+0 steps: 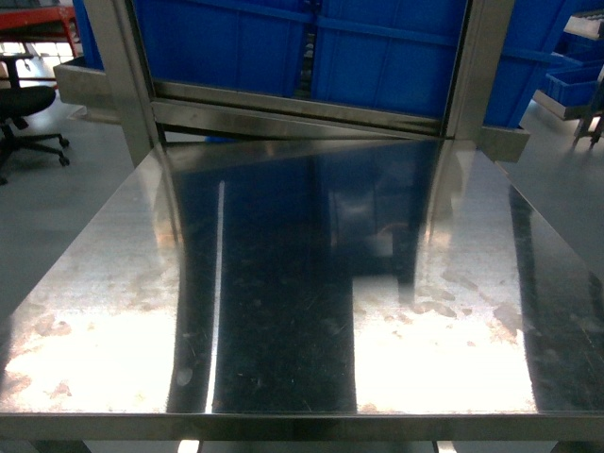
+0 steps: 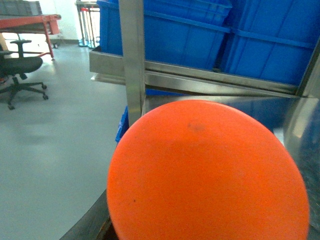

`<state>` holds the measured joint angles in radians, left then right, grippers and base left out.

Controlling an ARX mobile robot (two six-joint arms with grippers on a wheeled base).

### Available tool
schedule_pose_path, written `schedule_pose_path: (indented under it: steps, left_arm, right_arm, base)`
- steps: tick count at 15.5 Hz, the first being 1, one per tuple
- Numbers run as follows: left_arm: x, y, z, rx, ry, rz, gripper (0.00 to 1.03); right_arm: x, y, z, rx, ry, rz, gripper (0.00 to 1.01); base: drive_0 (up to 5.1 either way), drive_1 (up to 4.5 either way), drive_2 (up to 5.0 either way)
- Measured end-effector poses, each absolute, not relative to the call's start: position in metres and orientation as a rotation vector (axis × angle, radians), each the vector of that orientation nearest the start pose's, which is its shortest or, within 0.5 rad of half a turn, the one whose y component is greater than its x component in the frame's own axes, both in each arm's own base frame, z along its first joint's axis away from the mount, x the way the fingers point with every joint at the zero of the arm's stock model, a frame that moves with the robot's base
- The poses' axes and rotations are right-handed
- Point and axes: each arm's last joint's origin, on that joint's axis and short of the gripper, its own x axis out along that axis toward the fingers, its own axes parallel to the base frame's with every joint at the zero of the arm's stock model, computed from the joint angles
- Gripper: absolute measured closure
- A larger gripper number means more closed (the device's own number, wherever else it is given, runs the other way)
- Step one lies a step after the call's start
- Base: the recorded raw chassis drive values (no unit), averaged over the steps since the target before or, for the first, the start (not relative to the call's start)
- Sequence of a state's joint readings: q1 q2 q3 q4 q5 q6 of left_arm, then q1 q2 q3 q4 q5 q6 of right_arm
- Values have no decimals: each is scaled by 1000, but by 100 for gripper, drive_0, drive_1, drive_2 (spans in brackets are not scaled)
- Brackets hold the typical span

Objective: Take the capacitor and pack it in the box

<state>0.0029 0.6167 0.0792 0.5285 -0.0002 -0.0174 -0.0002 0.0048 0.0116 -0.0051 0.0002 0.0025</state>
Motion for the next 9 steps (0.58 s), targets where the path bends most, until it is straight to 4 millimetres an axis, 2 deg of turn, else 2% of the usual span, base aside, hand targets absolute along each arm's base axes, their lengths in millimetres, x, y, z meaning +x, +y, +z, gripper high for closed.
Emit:
schedule_pose_path:
  steps: [6, 9]
  left_arm:
    - [127, 0, 169, -18, -5, -1, 58]
    - [122, 0, 171, -17, -11, -2, 58]
  right_arm:
    - [97, 0, 167, 2, -1, 0, 3]
    - [97, 0, 167, 2, -1, -1, 3]
  base:
    - [0, 0, 0]
    - [0, 0, 0]
